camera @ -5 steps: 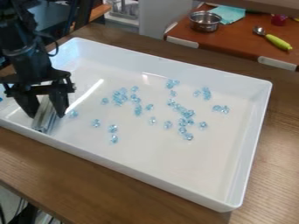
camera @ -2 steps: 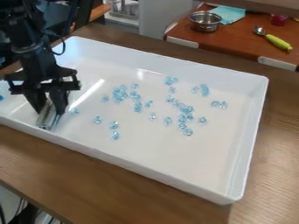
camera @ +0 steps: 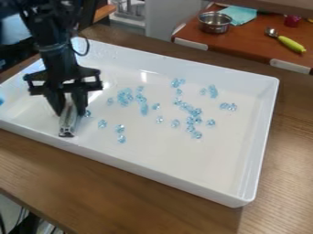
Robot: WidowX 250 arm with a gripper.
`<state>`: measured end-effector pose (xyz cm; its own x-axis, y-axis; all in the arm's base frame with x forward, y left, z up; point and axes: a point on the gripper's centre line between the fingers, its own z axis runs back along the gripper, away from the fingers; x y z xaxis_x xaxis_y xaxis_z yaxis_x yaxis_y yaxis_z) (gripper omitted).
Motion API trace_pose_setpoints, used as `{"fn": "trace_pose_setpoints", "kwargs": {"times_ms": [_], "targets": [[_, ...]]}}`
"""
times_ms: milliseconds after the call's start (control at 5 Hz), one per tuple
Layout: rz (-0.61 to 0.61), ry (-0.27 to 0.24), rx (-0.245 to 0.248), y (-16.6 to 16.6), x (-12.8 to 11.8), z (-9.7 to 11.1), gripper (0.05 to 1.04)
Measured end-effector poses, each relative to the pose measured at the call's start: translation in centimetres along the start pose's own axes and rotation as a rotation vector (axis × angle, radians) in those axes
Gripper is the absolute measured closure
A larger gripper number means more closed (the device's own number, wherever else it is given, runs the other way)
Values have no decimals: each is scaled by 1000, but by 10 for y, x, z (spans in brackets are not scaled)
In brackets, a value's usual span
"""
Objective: Sweep into pile
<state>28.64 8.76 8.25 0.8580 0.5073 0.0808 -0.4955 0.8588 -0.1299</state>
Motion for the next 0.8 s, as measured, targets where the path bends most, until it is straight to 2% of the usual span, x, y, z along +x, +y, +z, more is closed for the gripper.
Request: {"fn": "trace_pose_setpoints", "kwargs": {"times_ms": [400,800], "targets": [[-5,60,-20,-49,-15,-3,708],[17,61,-24,-83,-10,-9,708]]}}
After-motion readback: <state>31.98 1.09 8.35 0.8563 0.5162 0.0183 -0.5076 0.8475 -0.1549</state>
